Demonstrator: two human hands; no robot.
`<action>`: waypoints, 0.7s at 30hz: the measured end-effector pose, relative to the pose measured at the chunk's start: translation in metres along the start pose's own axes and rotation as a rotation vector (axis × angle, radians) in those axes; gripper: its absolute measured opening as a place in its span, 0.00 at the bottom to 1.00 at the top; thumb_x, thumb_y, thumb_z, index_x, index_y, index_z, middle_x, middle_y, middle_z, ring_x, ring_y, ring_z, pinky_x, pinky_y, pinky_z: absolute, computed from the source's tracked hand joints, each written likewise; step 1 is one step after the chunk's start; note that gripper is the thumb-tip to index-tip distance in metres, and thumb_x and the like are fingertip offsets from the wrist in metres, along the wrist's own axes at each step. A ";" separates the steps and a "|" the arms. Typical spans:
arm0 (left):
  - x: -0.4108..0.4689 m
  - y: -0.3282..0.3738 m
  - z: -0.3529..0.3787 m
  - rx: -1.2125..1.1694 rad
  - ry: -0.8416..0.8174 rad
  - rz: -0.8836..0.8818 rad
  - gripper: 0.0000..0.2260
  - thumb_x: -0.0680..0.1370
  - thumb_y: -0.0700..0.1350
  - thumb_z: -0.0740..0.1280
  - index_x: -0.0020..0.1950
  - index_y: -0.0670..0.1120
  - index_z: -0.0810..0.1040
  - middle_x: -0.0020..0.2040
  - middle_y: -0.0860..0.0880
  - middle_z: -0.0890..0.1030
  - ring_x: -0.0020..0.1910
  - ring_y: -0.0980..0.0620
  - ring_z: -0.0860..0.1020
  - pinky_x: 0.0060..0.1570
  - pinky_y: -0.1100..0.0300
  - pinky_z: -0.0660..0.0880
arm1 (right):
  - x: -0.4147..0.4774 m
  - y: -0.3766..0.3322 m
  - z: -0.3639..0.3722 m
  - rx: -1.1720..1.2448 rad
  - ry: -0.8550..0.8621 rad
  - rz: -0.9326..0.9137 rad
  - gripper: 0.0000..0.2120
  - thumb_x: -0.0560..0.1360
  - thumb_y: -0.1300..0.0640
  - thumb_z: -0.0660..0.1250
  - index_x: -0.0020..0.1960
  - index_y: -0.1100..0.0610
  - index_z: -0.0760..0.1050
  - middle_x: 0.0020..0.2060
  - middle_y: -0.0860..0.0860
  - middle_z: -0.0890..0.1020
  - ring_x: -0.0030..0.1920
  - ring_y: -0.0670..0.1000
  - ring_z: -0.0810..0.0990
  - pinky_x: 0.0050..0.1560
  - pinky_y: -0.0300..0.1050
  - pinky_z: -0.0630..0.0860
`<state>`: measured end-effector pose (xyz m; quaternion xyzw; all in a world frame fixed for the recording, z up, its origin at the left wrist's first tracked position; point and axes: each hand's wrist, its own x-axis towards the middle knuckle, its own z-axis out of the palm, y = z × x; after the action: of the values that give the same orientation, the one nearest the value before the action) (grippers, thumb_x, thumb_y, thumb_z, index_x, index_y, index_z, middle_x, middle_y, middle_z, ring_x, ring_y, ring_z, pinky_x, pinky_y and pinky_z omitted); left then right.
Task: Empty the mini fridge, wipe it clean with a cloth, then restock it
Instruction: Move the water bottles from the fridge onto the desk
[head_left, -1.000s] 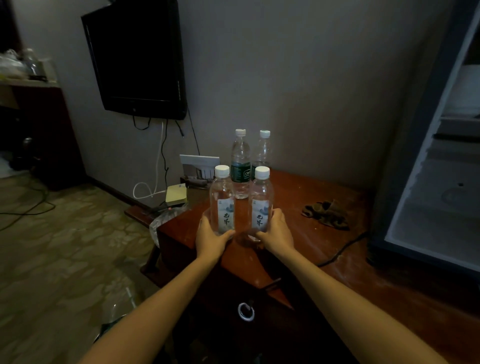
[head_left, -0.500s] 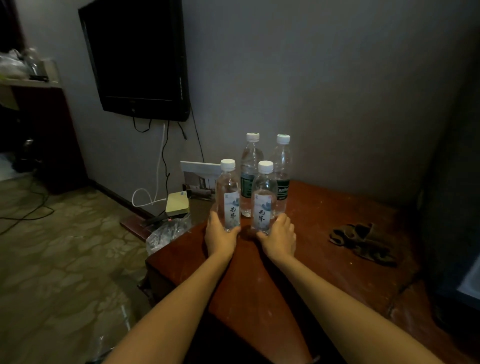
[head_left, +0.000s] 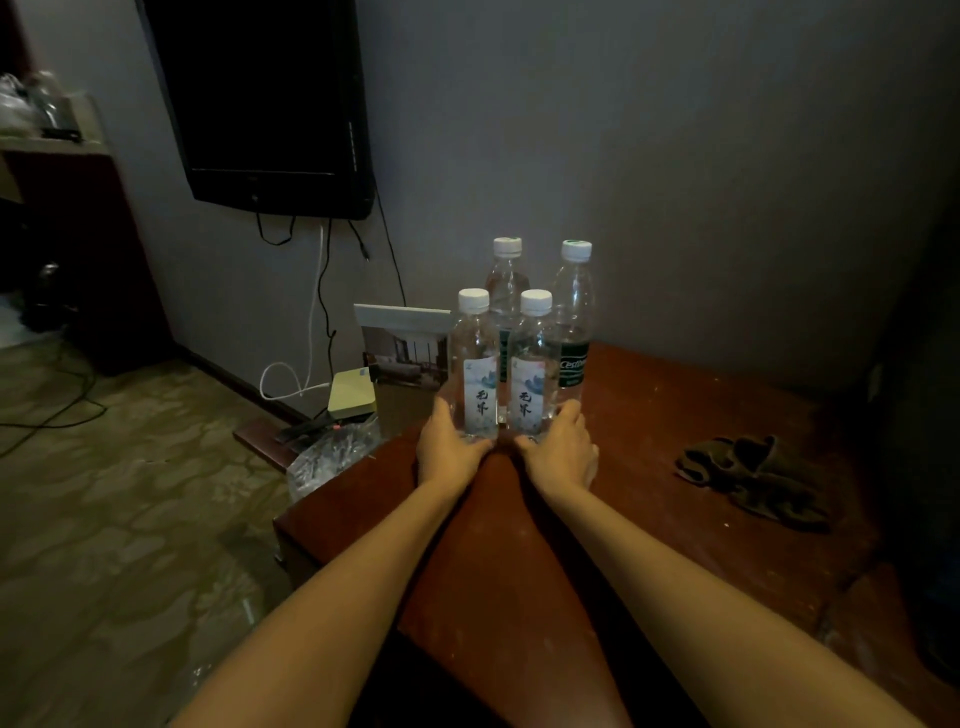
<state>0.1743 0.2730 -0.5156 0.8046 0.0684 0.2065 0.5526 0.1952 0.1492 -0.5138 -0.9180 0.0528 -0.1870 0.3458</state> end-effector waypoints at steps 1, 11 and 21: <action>-0.001 0.001 0.000 0.005 -0.018 0.011 0.33 0.69 0.35 0.75 0.70 0.45 0.66 0.65 0.45 0.77 0.60 0.48 0.78 0.56 0.60 0.74 | 0.000 0.001 0.000 0.012 -0.002 -0.003 0.30 0.71 0.48 0.74 0.65 0.59 0.64 0.63 0.55 0.74 0.64 0.56 0.73 0.63 0.52 0.68; -0.003 0.005 0.000 0.057 -0.029 0.051 0.29 0.71 0.37 0.75 0.69 0.44 0.68 0.65 0.46 0.77 0.57 0.54 0.78 0.53 0.64 0.72 | -0.008 0.000 -0.005 0.161 -0.002 -0.011 0.28 0.72 0.45 0.72 0.61 0.55 0.61 0.60 0.54 0.78 0.58 0.56 0.79 0.58 0.57 0.75; 0.001 0.000 0.002 0.183 -0.044 0.079 0.37 0.73 0.41 0.73 0.77 0.47 0.57 0.65 0.45 0.77 0.62 0.47 0.77 0.62 0.50 0.74 | -0.006 0.000 -0.003 0.135 -0.011 -0.034 0.25 0.74 0.48 0.70 0.62 0.58 0.62 0.60 0.56 0.76 0.58 0.58 0.78 0.56 0.58 0.75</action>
<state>0.1756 0.2718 -0.5163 0.8581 0.0431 0.2033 0.4696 0.1881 0.1488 -0.5138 -0.8942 0.0224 -0.1910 0.4042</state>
